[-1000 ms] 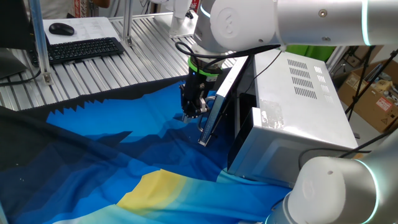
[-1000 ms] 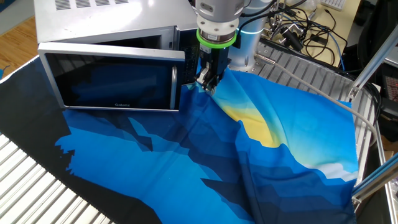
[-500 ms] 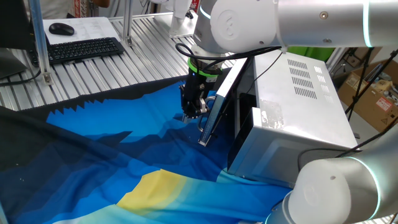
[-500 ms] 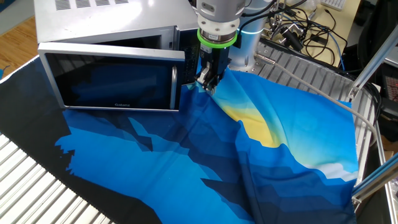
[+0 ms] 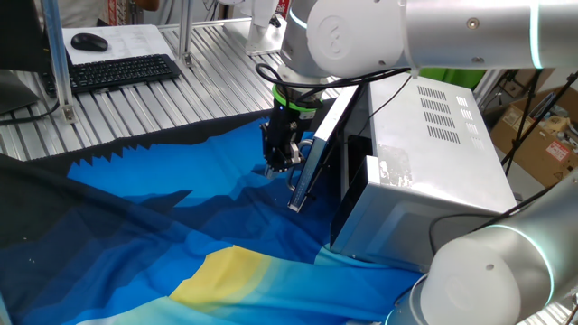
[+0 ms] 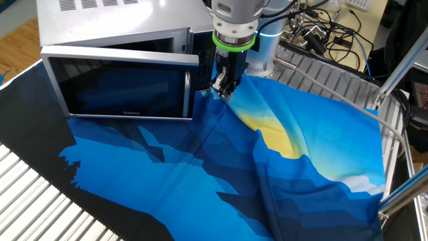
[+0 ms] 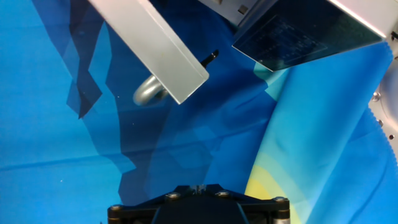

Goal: Open the microwave door

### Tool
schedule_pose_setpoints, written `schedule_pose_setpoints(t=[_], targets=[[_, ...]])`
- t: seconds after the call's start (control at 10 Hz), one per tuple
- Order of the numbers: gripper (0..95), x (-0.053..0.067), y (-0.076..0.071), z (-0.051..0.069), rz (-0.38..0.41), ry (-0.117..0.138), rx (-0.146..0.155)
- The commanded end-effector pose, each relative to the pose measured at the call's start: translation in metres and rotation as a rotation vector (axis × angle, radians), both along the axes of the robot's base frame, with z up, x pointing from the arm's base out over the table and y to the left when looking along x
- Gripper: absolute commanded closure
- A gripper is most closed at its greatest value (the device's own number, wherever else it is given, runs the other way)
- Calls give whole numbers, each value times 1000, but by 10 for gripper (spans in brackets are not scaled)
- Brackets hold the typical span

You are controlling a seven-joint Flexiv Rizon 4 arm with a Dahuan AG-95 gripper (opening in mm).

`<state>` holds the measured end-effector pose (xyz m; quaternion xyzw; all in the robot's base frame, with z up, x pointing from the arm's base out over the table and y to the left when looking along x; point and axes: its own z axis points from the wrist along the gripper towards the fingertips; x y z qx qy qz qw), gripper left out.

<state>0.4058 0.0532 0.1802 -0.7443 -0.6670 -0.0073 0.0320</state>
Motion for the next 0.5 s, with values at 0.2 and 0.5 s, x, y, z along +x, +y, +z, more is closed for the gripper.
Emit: schedule_pose_setpoints(t=[0.2, 0.5], targets=[[950, 0, 1, 0, -6, 1, 2], [950, 0, 1, 0, -12, 2, -1]])
